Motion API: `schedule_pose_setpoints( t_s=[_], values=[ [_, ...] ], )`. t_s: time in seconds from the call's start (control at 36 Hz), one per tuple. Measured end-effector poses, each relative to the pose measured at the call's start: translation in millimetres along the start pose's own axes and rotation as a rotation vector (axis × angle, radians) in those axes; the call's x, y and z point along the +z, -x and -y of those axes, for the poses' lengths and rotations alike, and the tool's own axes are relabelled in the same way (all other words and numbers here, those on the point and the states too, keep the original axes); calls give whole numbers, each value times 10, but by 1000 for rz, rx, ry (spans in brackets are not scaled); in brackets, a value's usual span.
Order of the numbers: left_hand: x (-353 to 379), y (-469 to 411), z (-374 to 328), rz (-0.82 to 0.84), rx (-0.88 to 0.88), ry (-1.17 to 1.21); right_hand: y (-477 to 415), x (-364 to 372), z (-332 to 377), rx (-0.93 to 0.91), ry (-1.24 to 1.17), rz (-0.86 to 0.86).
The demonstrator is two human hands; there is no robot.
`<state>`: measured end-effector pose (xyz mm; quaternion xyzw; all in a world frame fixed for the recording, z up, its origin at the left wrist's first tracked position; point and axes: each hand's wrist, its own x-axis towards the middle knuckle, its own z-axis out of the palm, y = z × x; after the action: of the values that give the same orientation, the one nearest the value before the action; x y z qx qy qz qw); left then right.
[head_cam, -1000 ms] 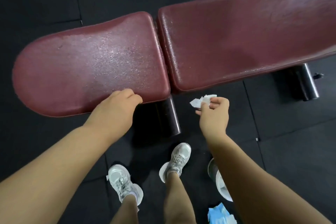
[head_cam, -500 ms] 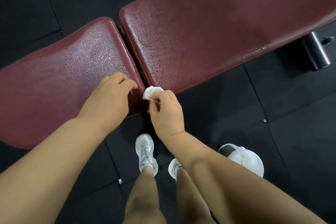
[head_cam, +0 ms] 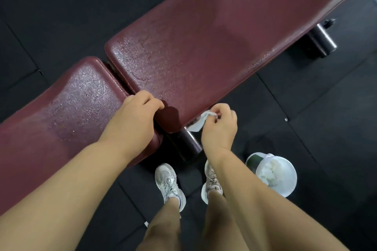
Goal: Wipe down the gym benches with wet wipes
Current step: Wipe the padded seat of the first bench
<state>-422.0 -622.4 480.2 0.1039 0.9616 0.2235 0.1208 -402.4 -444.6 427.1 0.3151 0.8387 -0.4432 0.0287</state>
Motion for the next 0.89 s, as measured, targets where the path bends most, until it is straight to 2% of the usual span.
schedule_pose_setpoints(
  t_s=[0.14,0.31,0.36,0.42,0.5,0.61,0.75,0.89],
  values=[
    [5,-199,-84,5,17,-3,-340,-162,93,199,-179,-145],
    [90,-344,-224,-2,23,6,-235,-139,96,362,-647,17],
    [107,-372,-265,-12,16,7,-193,-103,46,488,-810,24],
    [113,-390,-289,-21,14,0,-199,-89,8,604,-875,28],
    [121,-403,-336,-34,-12,-15,-271,-54,-26,681,-825,29],
    [136,-411,-444,-35,-72,-15,-345,-51,-48,674,-713,62],
    [162,-442,-608,-50,-105,-23,-267,-121,-22,421,-445,157],
    [196,-515,-708,-32,-128,-45,-228,-236,4,272,-312,302]
  ],
)
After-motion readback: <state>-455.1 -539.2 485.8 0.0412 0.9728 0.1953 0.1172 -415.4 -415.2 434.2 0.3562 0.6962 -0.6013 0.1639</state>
